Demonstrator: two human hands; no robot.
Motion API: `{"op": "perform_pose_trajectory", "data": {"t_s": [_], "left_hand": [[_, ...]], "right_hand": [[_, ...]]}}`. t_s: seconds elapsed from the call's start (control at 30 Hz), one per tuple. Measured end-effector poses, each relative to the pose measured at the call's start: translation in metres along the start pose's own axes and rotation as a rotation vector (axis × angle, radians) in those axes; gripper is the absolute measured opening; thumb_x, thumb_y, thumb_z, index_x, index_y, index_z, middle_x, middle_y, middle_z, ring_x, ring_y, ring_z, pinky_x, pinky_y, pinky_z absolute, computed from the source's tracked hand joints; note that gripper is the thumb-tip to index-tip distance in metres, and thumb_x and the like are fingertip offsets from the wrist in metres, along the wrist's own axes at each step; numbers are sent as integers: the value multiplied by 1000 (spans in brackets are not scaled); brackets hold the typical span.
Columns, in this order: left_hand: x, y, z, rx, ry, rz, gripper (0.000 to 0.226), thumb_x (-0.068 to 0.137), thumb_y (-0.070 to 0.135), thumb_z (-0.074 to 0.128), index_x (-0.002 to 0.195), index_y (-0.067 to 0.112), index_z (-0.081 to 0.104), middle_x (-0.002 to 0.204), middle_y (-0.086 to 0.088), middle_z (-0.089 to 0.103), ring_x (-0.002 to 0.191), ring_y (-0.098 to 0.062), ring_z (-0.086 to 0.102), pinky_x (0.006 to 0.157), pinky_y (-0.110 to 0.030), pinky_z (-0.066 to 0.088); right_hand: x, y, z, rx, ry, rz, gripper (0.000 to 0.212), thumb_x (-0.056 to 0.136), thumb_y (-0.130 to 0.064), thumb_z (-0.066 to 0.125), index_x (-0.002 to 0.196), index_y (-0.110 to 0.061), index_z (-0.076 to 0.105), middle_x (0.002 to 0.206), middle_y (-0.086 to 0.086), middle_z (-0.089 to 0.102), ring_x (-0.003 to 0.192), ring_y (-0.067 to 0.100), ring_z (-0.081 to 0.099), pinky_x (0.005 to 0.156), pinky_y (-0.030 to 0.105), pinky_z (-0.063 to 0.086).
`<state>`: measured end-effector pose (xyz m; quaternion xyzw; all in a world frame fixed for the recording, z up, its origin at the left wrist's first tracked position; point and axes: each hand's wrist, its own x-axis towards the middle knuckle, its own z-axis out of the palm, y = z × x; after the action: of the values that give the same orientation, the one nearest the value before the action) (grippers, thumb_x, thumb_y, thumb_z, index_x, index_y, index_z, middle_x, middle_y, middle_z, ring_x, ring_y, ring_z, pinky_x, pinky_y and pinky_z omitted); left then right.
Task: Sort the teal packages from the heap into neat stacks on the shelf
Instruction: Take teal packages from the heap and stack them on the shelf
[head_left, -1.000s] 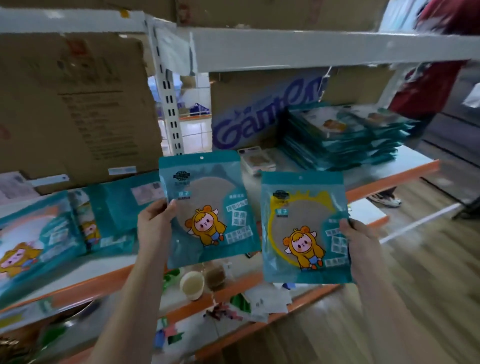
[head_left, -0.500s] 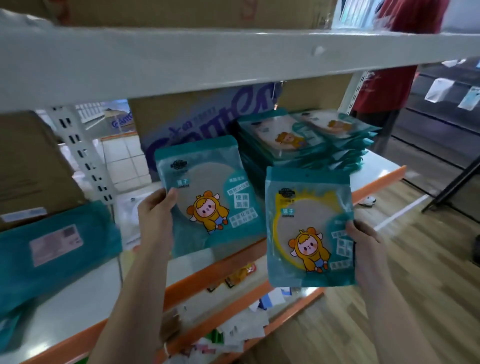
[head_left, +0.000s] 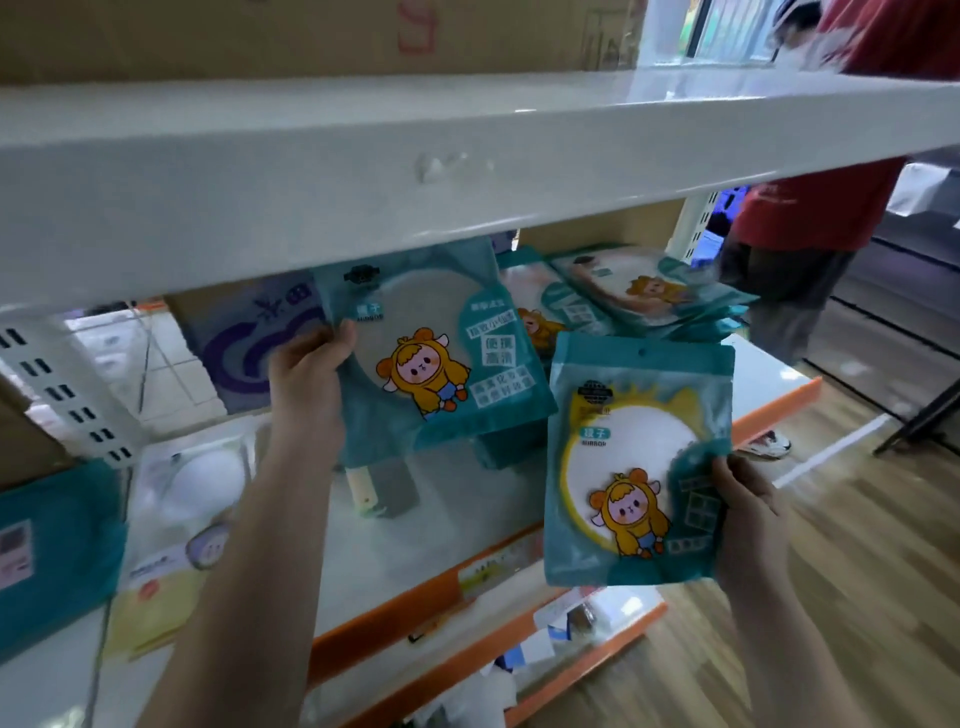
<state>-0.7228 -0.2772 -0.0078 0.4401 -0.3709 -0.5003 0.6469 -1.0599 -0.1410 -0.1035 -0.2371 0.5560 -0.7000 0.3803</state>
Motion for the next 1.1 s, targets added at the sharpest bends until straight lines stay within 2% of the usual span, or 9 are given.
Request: {"op": "perform_pose_trajectory", "data": {"t_s": [0.07, 0.17, 0.23, 0.33, 0.47, 0.53, 0.7, 0.8, 1.1], "left_hand": [[1, -4, 20, 18, 9, 10, 14, 89, 7, 64, 76, 7, 63, 80, -5, 70, 82, -26, 65, 89, -46, 53], [3, -10, 53, 60, 46, -2, 14, 92, 8, 62, 78, 5, 64, 74, -2, 72, 69, -15, 69, 73, -33, 59], [5, -13, 75, 118, 89, -9, 14, 92, 10, 63, 80, 5, 64, 78, -5, 70, 66, -13, 68, 69, -32, 58], [10, -19, 105, 218, 163, -3, 15, 92, 10, 63, 78, 11, 63, 74, 0, 67, 58, -6, 65, 58, -23, 53], [18, -30, 126, 412, 261, -7, 14, 87, 20, 71, 76, 17, 63, 80, -1, 66, 81, -19, 66, 73, -31, 52], [16, -35, 127, 592, 303, -19, 14, 83, 28, 74, 81, 17, 66, 87, -2, 68, 89, -23, 65, 81, -35, 52], [-5, -44, 131, 764, 245, -71, 28, 76, 46, 76, 92, 24, 68, 90, 4, 67, 83, -14, 61, 71, -29, 46], [-7, -48, 133, 916, 264, -18, 45, 75, 57, 72, 99, 19, 69, 95, 1, 68, 88, -19, 62, 83, -38, 51], [8, -36, 149, 1041, 261, -35, 55, 80, 52, 71, 120, 15, 65, 121, -11, 63, 111, -30, 57, 81, -34, 42]], "right_hand": [[19, -1, -12, -3, -15, -8, 16, 99, -11, 47, 97, -16, 63, 74, -8, 71, 65, 7, 68, 54, 20, 55], [48, -8, -32, 27, -79, -6, 11, 91, -24, 59, 97, -17, 65, 84, -3, 70, 72, 12, 67, 60, 23, 57], [66, -15, -45, 3, -116, 3, 31, 72, -43, 73, 93, -21, 68, 88, 1, 68, 75, 15, 67, 63, 26, 58], [88, -22, -62, -29, -186, 24, 10, 83, -30, 64, 79, -23, 68, 79, 1, 66, 68, 15, 64, 58, 27, 56], [111, -26, -82, -89, -233, 26, 14, 87, -28, 58, 84, -16, 64, 78, 3, 63, 70, 18, 59, 64, 33, 50], [121, -27, -89, -96, -247, 5, 15, 92, -20, 56, 82, -15, 64, 70, -2, 63, 63, 11, 59, 59, 26, 50], [139, -19, -102, -72, -327, 8, 16, 96, -7, 49, 85, -8, 59, 67, 0, 59, 56, 10, 55, 51, 16, 48], [142, -17, -102, -61, -358, 21, 15, 96, -5, 48, 85, -6, 58, 65, -1, 59, 55, 10, 55, 50, 16, 47], [142, -22, -103, -57, -435, 77, 10, 91, -11, 53, 87, -6, 61, 70, 0, 64, 58, 11, 61, 51, 22, 51]]}}
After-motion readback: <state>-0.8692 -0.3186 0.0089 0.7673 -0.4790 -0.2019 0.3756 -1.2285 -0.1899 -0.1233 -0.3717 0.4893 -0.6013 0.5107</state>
